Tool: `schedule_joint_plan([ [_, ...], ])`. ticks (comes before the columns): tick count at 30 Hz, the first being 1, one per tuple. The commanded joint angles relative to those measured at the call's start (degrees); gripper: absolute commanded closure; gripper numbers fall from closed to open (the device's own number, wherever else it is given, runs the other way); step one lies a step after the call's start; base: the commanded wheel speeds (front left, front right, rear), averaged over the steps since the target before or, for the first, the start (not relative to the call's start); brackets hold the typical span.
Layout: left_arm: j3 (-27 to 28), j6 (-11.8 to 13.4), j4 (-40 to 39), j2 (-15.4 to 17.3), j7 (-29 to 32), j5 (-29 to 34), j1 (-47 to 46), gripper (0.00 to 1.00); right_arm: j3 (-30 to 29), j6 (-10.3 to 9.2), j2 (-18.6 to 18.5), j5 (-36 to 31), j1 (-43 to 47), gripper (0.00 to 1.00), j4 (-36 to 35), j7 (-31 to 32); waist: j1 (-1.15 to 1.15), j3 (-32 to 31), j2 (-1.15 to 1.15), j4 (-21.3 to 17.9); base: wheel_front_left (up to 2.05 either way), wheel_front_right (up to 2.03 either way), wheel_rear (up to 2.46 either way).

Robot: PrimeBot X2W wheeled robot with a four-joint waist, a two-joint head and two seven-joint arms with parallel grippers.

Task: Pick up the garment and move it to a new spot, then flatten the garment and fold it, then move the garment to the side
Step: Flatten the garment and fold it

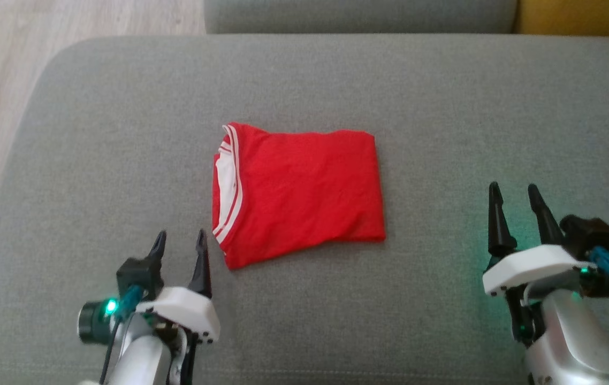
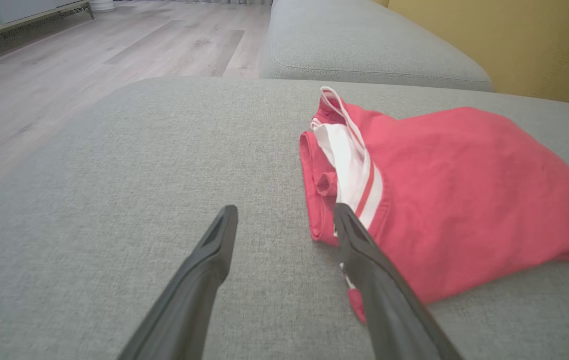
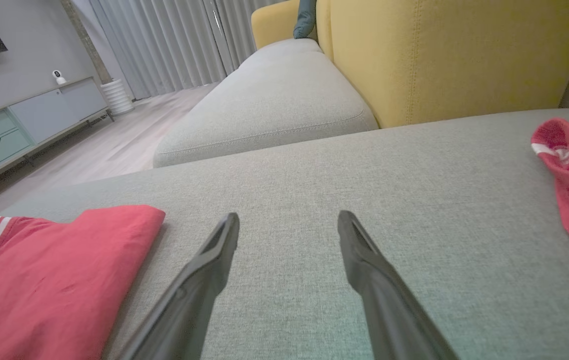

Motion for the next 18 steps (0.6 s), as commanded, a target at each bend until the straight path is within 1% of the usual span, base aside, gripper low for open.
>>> schedule_joint_plan([
  [1, 2.6, 0.1, -1.9, 0.5, -0.4, 0.2, -0.7, 0.0, 1.2, 0.29, 0.5, 0.5, -0.4, 0.0, -1.7, -0.6, 0.0, -1.0, 0.0, -0.1, 0.0, 0.0, 0.0],
  [5, 3.0, 0.1, -1.9, 0.5, -0.4, 0.1, 0.9, 0.0, 1.5, 0.29, 0.5, 1.1, 0.6, 0.0, -1.3, -0.6, 0.0, -2.5, 0.0, -0.1, 0.0, 0.0, 0.0],
  [11, 2.7, 0.3, -2.4, 0.5, -0.4, -0.1, 1.8, 0.0, 2.0, 0.29, 0.5, 1.0, 1.0, 0.0, -1.2, -0.6, 0.0, -2.9, 0.0, 0.2, 0.0, 0.0, 0.0],
  [18, 1.2, 0.3, -3.7, 0.5, -0.4, -0.6, 0.5, 0.0, 3.1, 0.29, 0.5, -0.3, -0.3, 0.0, -1.5, -0.6, 0.0, 0.1, 0.0, 2.0, 0.0, 0.0, 0.0],
])
